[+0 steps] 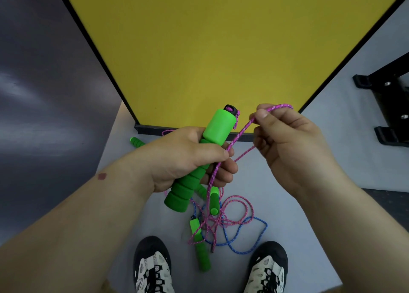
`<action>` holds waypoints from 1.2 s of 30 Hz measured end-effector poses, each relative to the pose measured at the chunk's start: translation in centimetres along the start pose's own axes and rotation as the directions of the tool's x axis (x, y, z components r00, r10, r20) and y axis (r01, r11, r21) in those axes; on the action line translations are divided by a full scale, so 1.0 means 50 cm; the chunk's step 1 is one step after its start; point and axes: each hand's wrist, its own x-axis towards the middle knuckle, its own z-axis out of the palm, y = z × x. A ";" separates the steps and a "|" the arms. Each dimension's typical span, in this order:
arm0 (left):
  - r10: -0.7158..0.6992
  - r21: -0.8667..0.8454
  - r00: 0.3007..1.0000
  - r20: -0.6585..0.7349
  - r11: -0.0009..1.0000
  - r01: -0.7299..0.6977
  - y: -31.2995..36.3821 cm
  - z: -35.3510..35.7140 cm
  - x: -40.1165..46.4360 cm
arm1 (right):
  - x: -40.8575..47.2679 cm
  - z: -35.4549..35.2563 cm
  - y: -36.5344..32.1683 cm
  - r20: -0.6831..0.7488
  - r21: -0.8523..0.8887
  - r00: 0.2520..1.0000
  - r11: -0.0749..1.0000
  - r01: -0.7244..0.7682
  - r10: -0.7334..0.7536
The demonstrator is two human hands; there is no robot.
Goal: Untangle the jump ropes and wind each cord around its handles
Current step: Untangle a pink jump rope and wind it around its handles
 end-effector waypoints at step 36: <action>-0.004 0.023 1.000 0.005 1.000 0.004 0.000 0.000 0.001 | -0.001 0.001 0.006 0.040 -0.040 0.997 0.998 -0.058 0.059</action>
